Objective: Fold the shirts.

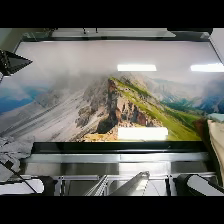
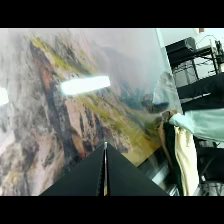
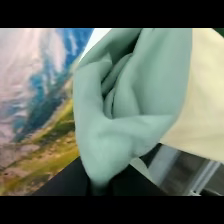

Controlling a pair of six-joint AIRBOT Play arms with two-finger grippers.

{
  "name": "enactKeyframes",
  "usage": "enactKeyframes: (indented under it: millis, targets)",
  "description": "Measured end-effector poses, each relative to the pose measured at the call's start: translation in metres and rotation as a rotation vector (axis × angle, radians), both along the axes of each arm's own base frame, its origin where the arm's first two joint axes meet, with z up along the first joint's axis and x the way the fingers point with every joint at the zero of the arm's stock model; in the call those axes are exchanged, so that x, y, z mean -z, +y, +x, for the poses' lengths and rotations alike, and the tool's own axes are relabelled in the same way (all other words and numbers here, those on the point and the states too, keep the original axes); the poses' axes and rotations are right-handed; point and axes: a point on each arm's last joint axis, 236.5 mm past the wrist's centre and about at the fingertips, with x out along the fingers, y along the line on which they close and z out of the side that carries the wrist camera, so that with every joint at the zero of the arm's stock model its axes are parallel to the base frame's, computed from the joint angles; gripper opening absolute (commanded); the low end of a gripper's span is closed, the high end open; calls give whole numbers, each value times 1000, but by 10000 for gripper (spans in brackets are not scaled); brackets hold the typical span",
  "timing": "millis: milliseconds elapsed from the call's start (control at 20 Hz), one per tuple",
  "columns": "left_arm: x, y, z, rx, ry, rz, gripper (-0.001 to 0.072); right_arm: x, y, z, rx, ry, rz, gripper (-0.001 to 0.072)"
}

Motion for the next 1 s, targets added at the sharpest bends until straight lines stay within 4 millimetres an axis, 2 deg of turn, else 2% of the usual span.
enactKeyframes:
  millis: [100,300,450,500,600,650,700,750,800,1000]
  targets:
    - [0,0,0,0,-1,0,15,23,-3,-37,85,73,40,23]
    - [0,-1,0,4,-3,2,15,80,1,-113,218,271,124,24]
    - [0,-2,0,6,-4,2,14,107,-2,-170,283,466,112,24]
    - [0,-2,0,6,-4,2,15,112,-6,-185,295,519,93,24]
    - [0,-2,0,6,-4,2,15,119,-18,-196,294,562,43,34]
    - [0,-2,0,6,-4,2,15,123,-25,-197,290,562,19,75]
    - [0,-2,0,6,-4,2,14,126,-32,-196,286,560,-3,339]
    - [0,-2,0,6,-5,2,15,129,-40,-194,282,554,-23,720]
    - [0,-2,0,7,-6,3,15,132,-43,-191,276,550,-29,695]
    - [0,-2,0,7,-7,3,15,143,-49,-187,263,551,-19,695]
